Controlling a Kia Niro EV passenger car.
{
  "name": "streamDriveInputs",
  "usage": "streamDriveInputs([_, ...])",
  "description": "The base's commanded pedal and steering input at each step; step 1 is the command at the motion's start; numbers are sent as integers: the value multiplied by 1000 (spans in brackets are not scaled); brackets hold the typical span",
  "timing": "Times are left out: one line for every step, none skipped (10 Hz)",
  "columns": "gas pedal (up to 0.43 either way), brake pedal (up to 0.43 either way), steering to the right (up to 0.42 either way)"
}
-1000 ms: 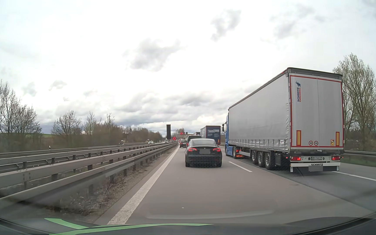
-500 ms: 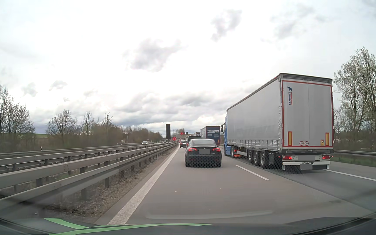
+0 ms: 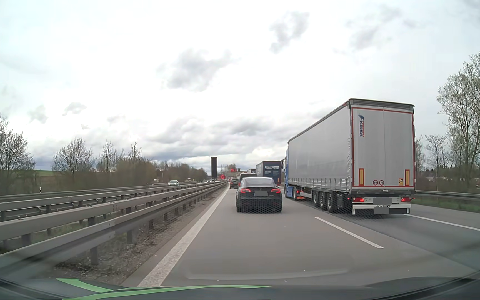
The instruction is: Follow the waypoints while adhering to traffic rules and regulations
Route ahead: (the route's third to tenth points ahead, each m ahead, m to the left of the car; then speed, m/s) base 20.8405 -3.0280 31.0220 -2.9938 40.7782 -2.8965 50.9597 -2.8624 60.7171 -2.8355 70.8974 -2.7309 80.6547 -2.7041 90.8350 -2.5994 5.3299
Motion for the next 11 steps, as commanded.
streamDriveInputs([98,0,-4])
streamDriveInputs([98,0,-4])
streamDriveInputs([98,0,-4])
streamDriveInputs([98,0,-3])
streamDriveInputs([87,0,-3])
streamDriveInputs([79,0,-3])
streamDriveInputs([79,0,-3])
streamDriveInputs([79,0,-3])
streamDriveInputs([79,0,-2])
streamDriveInputs([67,0,-2])
streamDriveInputs([67,0,-2])
